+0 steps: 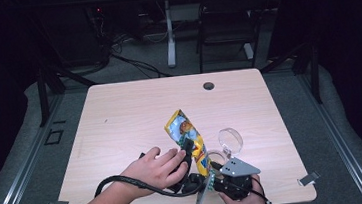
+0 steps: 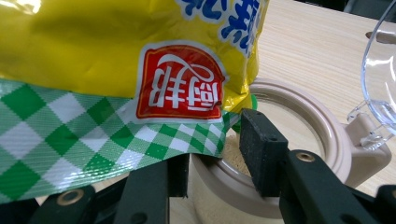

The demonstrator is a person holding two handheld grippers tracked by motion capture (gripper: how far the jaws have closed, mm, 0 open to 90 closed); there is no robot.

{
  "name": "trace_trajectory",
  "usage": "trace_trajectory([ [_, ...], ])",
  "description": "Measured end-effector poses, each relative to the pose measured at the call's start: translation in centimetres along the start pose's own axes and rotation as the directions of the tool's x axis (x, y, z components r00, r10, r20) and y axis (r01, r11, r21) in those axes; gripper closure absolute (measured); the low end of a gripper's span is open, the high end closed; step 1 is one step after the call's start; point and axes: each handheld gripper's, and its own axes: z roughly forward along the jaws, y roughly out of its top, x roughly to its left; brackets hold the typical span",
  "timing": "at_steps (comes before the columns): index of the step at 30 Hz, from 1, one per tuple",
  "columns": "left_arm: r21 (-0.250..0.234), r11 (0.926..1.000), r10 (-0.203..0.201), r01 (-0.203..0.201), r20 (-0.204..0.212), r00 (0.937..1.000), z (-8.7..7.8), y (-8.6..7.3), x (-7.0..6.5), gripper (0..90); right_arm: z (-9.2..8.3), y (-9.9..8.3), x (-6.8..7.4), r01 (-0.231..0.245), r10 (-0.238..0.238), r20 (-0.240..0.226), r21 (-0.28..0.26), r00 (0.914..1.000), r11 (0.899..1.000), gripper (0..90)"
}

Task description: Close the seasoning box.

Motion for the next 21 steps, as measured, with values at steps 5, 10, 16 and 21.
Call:
trace_trajectory([
  [5, -0.001, 1.0000, 0.001, -0.001, 0.000, 1.0000, 0.01, 0.01, 0.02, 85.3, 0.00, 0.00, 0.00, 0.000, 0.000, 0.000, 0.000, 1.0000, 1.000, 63.9],
  [10, -0.003, 1.0000, 0.001, -0.001, 0.000, 1.0000, 0.00, 0.02, 0.05, 85.4, 0.00, -0.01, -0.01, 0.001, -0.001, 0.000, -0.001, 1.0000, 1.000, 63.9],
  [16, -0.009, 1.0000, 0.001, -0.001, -0.009, 1.0000, 0.03, 0.02, 0.03, 85.3, -0.01, -0.01, 0.00, 0.001, -0.001, 0.000, 0.000, 1.0000, 1.000, 63.9],
  [21, -0.006, 1.0000, 0.001, -0.001, -0.001, 1.0000, 0.00, 0.11, 0.15, 85.3, -0.03, -0.01, -0.02, 0.003, -0.003, -0.002, 0.003, 1.0000, 1.000, 63.9],
])
